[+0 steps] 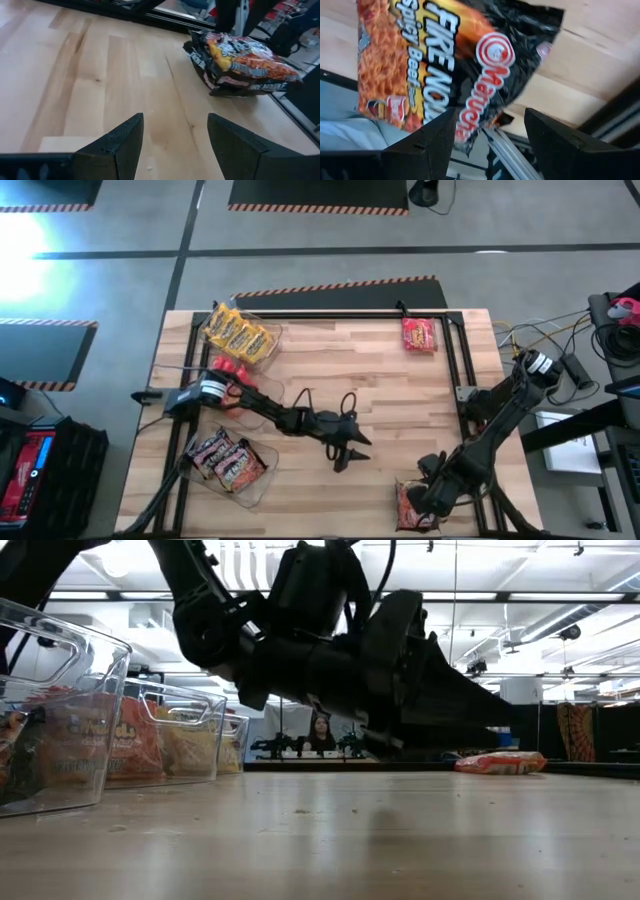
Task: Sort Maruchan noodles
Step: Put the black noodles pack into the bottom transparent bin
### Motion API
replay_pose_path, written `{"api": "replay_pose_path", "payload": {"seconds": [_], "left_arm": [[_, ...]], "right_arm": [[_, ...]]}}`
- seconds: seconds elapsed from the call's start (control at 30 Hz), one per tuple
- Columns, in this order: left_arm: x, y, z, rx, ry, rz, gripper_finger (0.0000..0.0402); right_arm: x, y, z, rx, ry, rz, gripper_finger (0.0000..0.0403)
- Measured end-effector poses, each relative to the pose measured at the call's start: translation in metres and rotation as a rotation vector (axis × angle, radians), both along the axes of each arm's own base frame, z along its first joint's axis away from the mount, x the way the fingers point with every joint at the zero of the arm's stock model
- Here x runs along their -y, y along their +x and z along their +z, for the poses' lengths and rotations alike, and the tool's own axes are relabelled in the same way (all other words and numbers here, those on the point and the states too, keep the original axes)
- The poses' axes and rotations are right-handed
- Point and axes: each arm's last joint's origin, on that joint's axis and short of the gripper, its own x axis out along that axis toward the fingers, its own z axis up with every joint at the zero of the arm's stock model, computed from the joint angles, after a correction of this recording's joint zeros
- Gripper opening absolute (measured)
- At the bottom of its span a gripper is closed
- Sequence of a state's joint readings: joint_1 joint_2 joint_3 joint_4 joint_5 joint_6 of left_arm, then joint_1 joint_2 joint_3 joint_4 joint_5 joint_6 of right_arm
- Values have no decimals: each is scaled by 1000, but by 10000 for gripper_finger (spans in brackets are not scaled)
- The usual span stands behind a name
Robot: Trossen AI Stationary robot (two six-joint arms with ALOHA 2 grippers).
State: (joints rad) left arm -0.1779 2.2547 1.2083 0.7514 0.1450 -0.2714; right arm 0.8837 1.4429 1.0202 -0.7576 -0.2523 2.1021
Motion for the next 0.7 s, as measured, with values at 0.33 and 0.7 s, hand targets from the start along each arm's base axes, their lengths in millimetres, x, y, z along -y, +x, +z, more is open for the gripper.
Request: {"api": "replay_pose_path", "payload": {"seconds": [0.33,0.7], "left_arm": [[6,-1,-1,-13,-6,-41,203],[8,-2,-1,-18,-6,-45,203]], "right_arm": [[6,3,-22,141,-57,-33,223],[39,25,-34,324,-287,-30,224]]}}
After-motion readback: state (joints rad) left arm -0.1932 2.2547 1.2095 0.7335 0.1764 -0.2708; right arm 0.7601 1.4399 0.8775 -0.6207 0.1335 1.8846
